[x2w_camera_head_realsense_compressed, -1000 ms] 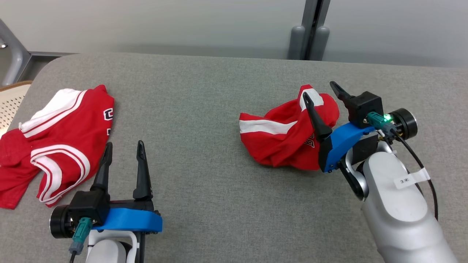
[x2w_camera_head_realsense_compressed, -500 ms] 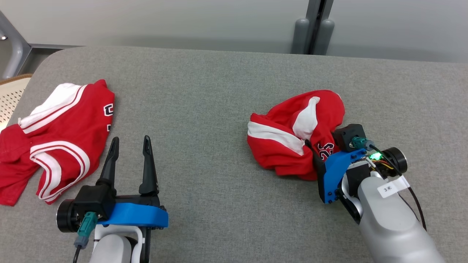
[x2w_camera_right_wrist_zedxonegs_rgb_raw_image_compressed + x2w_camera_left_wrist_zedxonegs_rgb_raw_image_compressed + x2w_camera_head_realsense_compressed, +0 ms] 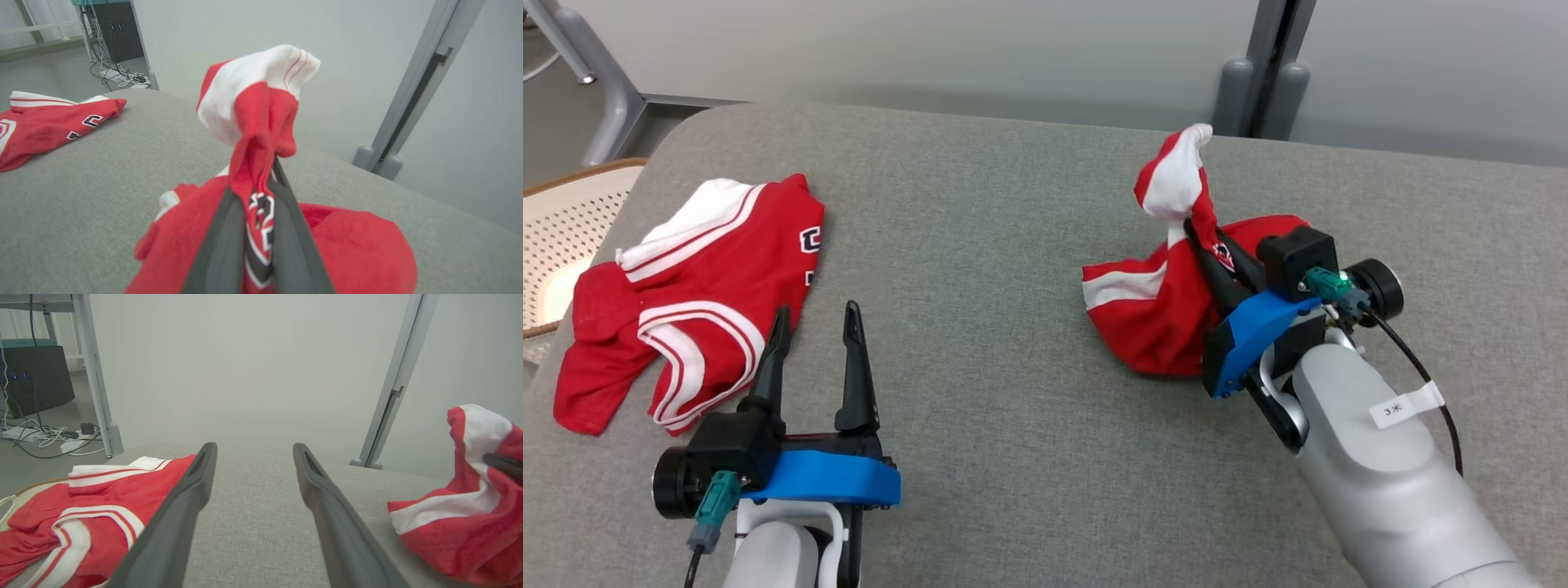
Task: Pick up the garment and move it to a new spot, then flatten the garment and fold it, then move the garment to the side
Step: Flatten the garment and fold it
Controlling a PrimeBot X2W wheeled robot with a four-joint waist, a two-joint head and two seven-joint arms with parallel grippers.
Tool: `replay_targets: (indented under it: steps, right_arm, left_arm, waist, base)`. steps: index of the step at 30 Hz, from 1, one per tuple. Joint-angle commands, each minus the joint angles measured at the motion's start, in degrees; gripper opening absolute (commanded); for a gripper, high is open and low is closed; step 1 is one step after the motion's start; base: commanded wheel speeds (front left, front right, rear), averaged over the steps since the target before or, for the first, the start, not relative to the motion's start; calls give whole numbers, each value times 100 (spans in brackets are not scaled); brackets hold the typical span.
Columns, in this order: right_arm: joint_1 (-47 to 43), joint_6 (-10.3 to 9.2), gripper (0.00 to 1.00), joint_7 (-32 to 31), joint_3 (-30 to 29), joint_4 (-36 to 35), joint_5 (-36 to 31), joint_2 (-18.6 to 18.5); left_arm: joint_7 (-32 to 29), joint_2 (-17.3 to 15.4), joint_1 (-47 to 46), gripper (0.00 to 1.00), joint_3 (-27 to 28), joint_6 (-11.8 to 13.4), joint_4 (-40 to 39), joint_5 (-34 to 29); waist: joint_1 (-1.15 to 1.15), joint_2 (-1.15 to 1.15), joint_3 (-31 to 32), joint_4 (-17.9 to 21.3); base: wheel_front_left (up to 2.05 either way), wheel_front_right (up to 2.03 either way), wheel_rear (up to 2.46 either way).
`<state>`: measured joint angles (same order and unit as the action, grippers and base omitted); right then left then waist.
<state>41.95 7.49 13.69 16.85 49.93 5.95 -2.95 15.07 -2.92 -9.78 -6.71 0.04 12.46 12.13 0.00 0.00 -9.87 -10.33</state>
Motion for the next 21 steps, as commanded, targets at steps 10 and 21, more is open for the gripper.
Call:
replay_targets:
  steps: [10, 21]
  right_arm:
    - [709, 1, 0, 156, 863, -855, 911, 6]
    - [462, 1, 0, 157, 1413, -1960, 1305, -2]
  left_arm:
    - [15, 5, 93, 100, 193, -10, -52, -70]
    - [15, 5, 144, 100, 244, 41, -109, -85]
  waist:
    - [0, 0, 58, -93]
    - [0, 0, 72, 184]
  base:
    - [0, 0, 0]
    - [0, 0, 0]
